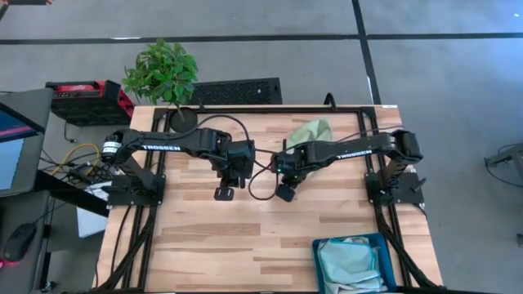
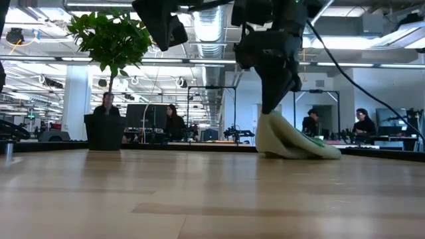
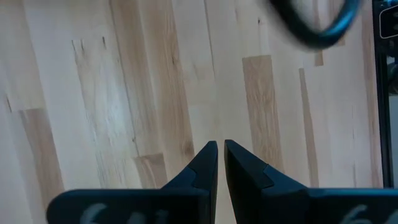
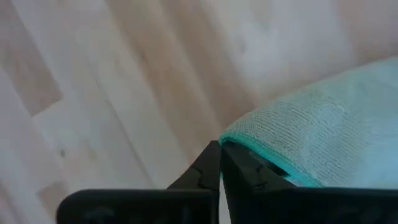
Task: Fold microfiber towels
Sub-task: Fold the green microfiber cloth
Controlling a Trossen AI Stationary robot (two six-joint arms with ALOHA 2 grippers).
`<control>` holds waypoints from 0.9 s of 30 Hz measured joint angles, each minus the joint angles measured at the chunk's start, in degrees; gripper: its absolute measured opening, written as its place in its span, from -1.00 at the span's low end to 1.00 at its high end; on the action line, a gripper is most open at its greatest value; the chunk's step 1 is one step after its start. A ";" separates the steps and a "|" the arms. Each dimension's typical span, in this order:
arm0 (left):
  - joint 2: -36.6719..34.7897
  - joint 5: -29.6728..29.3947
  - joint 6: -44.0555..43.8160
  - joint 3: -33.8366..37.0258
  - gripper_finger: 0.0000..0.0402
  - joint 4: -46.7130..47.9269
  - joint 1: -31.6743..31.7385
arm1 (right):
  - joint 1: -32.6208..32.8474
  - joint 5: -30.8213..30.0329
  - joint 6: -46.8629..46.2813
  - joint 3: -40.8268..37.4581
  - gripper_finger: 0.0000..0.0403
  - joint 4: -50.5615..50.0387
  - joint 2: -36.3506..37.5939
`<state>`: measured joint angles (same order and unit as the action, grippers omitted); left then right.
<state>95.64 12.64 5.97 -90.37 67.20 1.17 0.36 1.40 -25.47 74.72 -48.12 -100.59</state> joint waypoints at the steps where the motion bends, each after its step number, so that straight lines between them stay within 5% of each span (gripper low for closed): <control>1: 0.00 0.00 0.25 0.01 -0.90 0.00 0.00 | -0.02 1.53 0.00 -0.02 -0.82 -0.02 -0.38; 15: 0.00 0.00 1.45 -0.02 -0.90 1.51 0.02 | -1.05 4.86 -1.93 0.02 -0.28 1.32 -2.58; 27: 0.00 -2.82 0.35 -0.02 -0.90 0.67 0.07 | -6.74 -1.42 -9.15 -1.68 -0.08 -10.04 7.84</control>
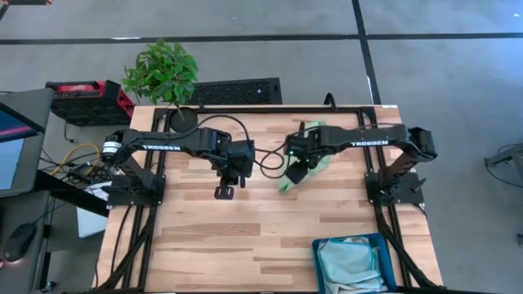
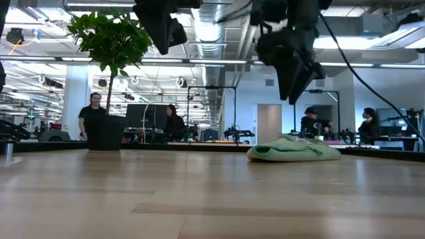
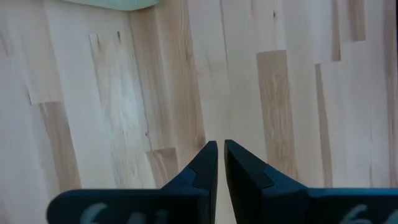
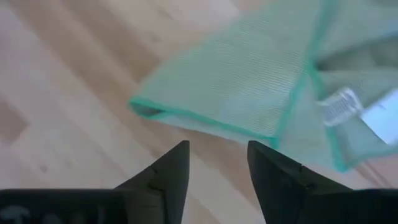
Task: Fold microfiber towels
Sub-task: Fold the green microfiber cloth
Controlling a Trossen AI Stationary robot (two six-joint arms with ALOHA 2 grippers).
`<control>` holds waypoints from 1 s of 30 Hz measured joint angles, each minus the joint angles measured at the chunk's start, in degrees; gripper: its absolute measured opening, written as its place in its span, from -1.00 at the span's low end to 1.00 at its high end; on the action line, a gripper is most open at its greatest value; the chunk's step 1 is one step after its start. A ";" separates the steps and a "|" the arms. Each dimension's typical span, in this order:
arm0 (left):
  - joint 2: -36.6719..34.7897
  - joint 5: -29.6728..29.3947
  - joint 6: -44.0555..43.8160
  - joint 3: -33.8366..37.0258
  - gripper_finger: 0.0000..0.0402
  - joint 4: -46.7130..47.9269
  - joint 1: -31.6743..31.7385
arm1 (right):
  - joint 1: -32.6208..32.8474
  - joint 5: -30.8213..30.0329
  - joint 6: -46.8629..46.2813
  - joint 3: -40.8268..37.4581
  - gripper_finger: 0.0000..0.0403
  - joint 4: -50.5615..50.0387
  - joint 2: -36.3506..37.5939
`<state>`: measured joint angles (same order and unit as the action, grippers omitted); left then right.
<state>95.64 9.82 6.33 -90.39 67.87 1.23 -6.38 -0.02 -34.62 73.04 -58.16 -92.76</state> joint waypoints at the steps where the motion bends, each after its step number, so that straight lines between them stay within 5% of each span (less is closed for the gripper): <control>1: 0.00 0.00 0.00 0.00 -0.90 -0.15 0.00 | -0.56 0.11 -0.58 -0.51 -0.08 -0.22 0.03; 14: -0.04 0.02 -0.03 0.00 -0.90 -1.50 0.00 | -7.96 1.57 0.48 -7.21 -0.10 5.72 -5.56; 30: -0.04 0.24 0.00 0.02 -0.90 -1.39 -0.07 | -14.56 10.61 3.98 -12.76 -0.14 10.89 -5.50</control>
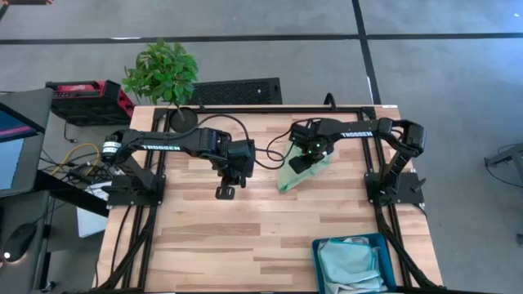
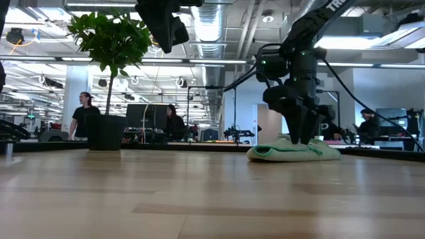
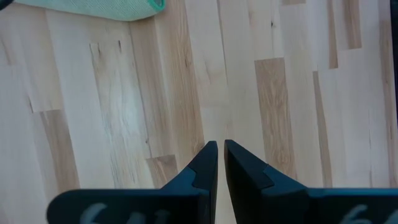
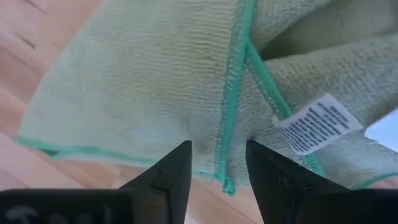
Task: Fold microfiber towels
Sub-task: Fold the green microfiber cloth
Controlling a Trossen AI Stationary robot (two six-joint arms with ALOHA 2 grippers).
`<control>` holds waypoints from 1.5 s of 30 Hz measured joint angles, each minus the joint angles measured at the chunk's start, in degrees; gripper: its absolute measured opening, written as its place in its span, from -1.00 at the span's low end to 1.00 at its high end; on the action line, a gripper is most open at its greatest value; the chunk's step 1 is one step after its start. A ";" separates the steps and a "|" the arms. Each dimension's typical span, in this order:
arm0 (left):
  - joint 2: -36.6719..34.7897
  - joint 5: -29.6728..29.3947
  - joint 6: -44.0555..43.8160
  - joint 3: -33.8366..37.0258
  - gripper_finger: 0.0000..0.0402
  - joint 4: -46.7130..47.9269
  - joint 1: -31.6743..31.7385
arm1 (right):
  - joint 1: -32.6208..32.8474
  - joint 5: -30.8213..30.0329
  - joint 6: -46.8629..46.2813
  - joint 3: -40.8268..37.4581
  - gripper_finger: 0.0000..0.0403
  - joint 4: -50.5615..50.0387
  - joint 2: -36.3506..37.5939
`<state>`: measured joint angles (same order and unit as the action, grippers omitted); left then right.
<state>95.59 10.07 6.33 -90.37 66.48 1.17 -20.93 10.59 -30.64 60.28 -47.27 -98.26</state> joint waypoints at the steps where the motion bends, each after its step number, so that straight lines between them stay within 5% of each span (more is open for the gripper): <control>1: 0.00 0.01 -0.01 0.00 -0.90 0.00 0.01 | -0.23 0.79 0.71 -0.24 -0.14 0.33 0.00; 9: 0.00 0.00 0.02 0.00 -0.90 0.04 0.02 | -0.02 8.82 3.68 -0.69 -0.14 5.21 0.00; 29: 0.00 0.00 0.44 0.00 -0.90 0.07 0.02 | 2.23 14.86 3.57 -0.58 -0.14 29.98 -0.33; 39: 0.00 0.00 0.46 0.04 -0.90 0.68 0.07 | -3.20 14.35 7.20 -0.12 -0.14 27.12 7.03; 45: 0.00 0.01 0.37 0.04 -0.90 0.66 0.07 | -8.51 6.38 10.41 -0.06 -0.14 20.68 11.73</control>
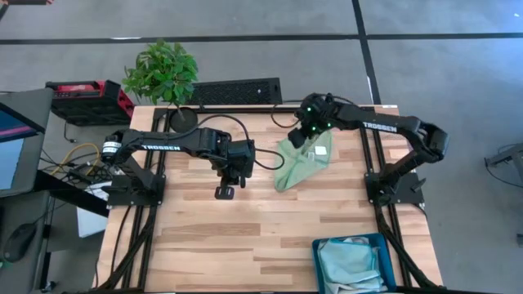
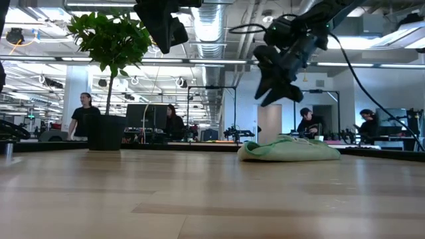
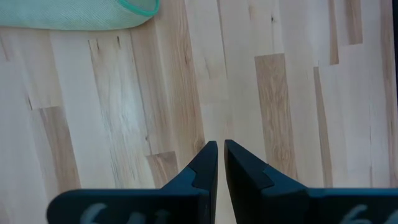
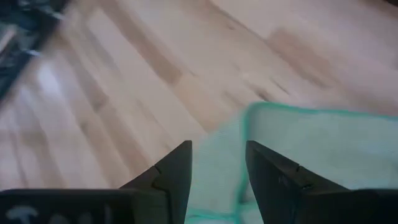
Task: Fold microfiber towels
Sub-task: Fold the green microfiber cloth
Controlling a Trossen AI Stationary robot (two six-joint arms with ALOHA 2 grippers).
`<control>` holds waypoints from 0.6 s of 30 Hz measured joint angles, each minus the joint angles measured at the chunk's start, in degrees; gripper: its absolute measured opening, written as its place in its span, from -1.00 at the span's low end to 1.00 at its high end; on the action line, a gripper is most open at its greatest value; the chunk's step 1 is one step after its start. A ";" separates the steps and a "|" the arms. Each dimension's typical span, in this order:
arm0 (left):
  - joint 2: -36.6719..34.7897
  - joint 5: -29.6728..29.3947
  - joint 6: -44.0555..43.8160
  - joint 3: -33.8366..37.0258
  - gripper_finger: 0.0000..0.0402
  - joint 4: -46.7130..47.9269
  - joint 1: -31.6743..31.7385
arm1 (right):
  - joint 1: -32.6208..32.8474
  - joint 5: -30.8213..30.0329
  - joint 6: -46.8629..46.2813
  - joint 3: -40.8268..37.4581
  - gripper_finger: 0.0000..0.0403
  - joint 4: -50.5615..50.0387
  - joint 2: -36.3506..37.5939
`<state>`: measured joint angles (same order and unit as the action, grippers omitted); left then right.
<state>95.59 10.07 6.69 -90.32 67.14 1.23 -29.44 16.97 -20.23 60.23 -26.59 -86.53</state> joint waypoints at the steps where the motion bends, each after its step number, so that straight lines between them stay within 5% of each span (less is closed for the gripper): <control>1: 0.00 0.01 -0.06 0.00 -0.90 0.00 0.00 | -0.82 -0.17 0.20 0.02 -0.14 -1.10 0.09; 18: 0.00 0.01 -0.34 0.00 -0.90 -0.07 -0.02 | -4.43 2.45 6.71 -0.07 -0.14 -7.50 -9.62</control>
<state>95.59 10.09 6.35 -90.32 67.07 1.21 -33.87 19.43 -13.52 60.16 -34.09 -96.15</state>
